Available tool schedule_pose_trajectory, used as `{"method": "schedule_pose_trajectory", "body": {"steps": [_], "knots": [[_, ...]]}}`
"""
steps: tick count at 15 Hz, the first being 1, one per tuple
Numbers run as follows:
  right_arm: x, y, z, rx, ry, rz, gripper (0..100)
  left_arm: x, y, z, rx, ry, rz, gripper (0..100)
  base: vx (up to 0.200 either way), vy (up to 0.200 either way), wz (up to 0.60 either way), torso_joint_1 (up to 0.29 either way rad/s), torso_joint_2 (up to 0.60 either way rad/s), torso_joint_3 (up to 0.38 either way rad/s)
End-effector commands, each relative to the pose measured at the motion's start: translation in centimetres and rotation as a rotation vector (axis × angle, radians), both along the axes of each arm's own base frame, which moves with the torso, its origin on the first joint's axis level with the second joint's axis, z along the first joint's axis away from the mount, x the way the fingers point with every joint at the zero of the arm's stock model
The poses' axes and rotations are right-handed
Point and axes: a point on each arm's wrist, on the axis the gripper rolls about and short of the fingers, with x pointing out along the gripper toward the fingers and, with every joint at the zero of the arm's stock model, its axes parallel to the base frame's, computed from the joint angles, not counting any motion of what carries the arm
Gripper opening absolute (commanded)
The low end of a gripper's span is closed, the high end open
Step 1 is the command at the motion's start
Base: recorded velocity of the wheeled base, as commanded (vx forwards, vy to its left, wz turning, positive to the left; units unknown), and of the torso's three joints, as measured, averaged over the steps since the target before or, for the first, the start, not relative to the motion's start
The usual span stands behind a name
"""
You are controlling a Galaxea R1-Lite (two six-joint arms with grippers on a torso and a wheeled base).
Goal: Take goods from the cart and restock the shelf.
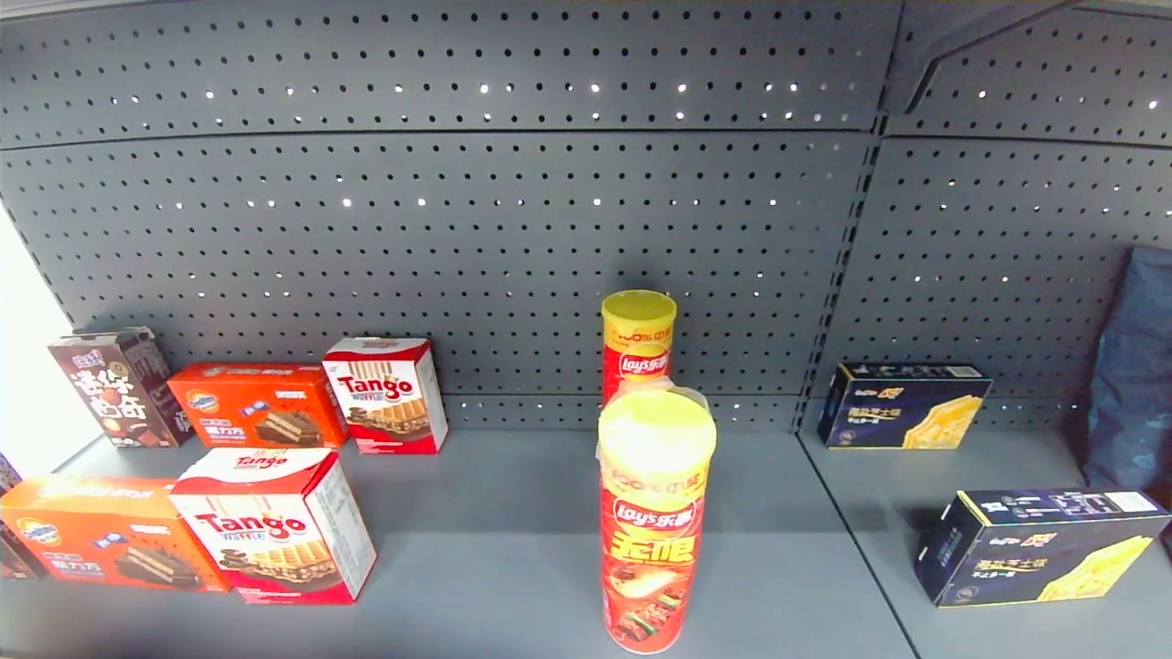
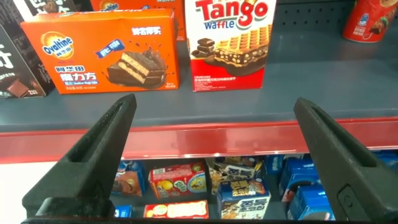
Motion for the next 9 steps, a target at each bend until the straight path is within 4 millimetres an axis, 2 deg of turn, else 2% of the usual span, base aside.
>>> {"method": "schedule_pose_trajectory", "body": {"steps": [1,9], "knots": [[0.01,0.00,-0.01,0.000,0.002,0.000,100,0.00,0.00,0.00,-0.001,0.000,0.002,100,0.000,0.000,0.00,0.000,0.00,0.000],[0.01,0.00,-0.01,0.000,0.002,0.000,100,0.00,0.00,0.00,0.000,0.000,0.000,100,0.000,0.000,0.00,0.000,0.00,0.000]]}}
